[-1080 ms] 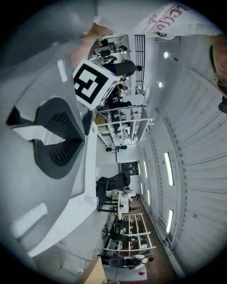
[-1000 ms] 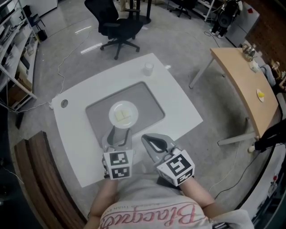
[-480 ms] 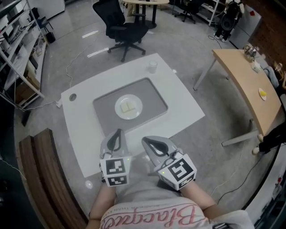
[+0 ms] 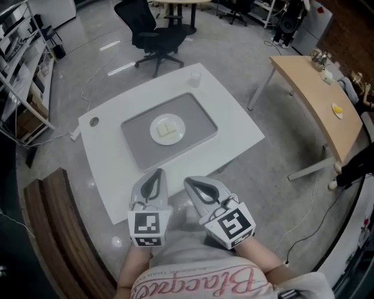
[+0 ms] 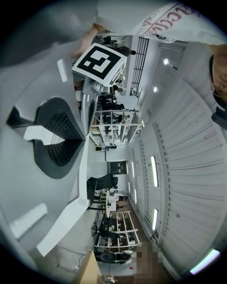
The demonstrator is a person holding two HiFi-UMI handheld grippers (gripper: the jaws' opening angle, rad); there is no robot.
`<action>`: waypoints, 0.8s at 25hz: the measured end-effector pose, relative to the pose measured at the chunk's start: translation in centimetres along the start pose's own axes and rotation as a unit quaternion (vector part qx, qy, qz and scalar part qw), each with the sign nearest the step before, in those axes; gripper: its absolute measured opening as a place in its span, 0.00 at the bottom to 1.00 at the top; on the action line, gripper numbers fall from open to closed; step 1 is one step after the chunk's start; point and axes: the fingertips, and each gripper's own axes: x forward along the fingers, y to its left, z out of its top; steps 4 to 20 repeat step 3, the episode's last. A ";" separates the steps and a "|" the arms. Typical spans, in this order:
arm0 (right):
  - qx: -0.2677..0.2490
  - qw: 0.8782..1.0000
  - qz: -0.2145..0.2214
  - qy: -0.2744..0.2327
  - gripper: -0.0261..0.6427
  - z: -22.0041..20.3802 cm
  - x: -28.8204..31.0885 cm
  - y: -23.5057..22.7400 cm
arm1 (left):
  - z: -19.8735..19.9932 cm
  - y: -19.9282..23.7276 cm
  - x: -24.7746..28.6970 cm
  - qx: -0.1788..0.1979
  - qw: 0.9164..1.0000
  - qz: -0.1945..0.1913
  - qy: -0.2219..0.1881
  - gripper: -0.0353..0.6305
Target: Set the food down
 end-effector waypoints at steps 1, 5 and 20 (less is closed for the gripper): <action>0.000 1.000 -0.003 -0.003 0.04 0.2 -0.1 0.4 | 0.1 -0.1 -0.4 0.000 1.000 -0.003 -0.002 0.05; -0.002 1.000 -0.008 -0.008 0.04 0.5 -0.3 1.1 | 0.2 -0.2 -1.3 -0.001 1.000 -0.010 -0.008 0.05; -0.002 1.000 -0.008 -0.008 0.04 0.5 -0.3 1.1 | 0.2 -0.2 -1.3 -0.001 1.000 -0.010 -0.008 0.05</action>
